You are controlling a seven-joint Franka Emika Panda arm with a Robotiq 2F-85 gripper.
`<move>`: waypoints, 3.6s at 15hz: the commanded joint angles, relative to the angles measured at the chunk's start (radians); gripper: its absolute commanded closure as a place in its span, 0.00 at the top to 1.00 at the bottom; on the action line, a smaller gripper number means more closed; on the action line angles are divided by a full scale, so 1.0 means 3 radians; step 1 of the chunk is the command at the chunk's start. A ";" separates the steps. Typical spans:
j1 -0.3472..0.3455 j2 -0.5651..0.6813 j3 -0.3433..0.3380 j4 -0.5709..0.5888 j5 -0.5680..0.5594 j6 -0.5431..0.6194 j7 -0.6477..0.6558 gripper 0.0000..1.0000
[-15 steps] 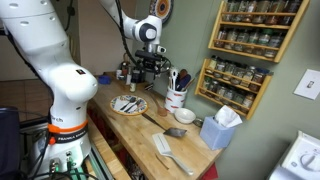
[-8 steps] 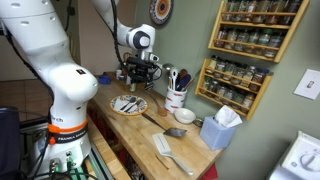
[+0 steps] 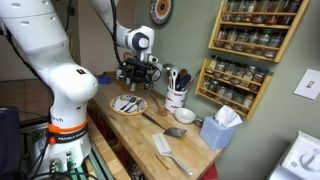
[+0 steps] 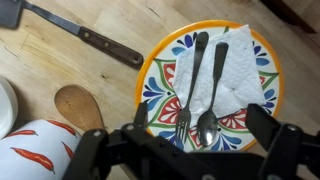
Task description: Move the dinner spoon from the paper towel to the white bowl
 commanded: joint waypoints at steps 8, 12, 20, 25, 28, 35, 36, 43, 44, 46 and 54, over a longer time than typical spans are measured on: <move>0.0309 0.0527 0.0179 0.0000 0.0497 0.0369 -0.0156 1.00; 0.0369 0.0714 0.0319 -0.0138 0.0713 0.0792 -0.0057 1.00; 0.0321 0.0844 0.0471 -0.0144 0.0641 0.0892 0.0245 1.00; 0.0271 0.1008 0.0463 -0.0077 0.0567 0.0954 0.0272 1.00; 0.0228 0.1121 0.0494 -0.0067 0.0450 0.1027 0.0436 1.00; 0.0158 0.1353 0.0516 -0.0042 -0.0040 0.1353 0.0978 0.95; 0.0153 0.1373 0.0515 -0.0035 -0.0092 0.1371 0.1039 0.84; 0.0138 0.1443 0.0506 0.0006 -0.0252 0.1408 0.1242 0.36; 0.0136 0.1445 0.0506 0.0011 -0.0257 0.1406 0.1251 0.32; 0.0131 0.1470 0.0506 0.0032 -0.0235 0.1410 0.1219 0.28; 0.0106 0.1586 0.0490 0.0058 -0.0215 0.1456 0.1201 0.30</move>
